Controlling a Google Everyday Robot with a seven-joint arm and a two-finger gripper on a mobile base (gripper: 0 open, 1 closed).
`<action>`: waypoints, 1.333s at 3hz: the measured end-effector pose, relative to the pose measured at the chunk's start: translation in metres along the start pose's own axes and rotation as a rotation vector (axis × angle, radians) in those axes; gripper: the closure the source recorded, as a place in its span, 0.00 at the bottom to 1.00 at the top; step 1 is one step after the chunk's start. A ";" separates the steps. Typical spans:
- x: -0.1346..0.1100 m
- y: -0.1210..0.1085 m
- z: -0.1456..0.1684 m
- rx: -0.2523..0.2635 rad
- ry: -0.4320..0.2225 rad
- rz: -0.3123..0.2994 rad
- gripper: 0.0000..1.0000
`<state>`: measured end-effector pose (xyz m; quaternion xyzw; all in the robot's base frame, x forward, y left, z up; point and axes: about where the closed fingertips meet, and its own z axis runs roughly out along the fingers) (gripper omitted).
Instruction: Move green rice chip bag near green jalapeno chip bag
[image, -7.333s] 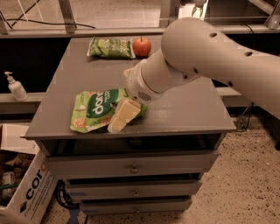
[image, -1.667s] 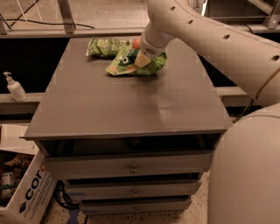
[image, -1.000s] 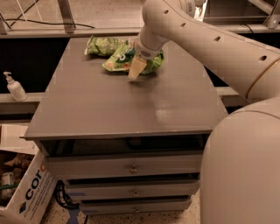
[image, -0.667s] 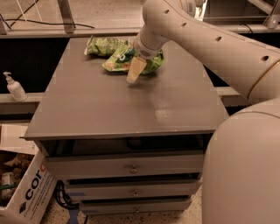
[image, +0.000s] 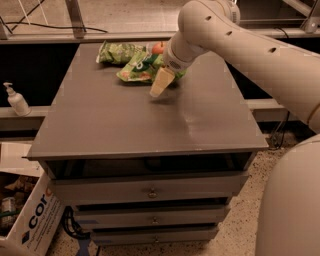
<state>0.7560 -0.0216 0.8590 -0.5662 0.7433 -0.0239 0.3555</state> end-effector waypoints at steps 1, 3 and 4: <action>0.024 0.004 -0.022 0.011 -0.054 0.077 0.00; 0.058 0.003 -0.076 0.047 -0.218 0.204 0.00; 0.064 0.002 -0.082 0.049 -0.226 0.221 0.00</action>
Offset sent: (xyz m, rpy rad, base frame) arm -0.0601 -0.0943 0.0314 0.3262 -0.0510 -0.1066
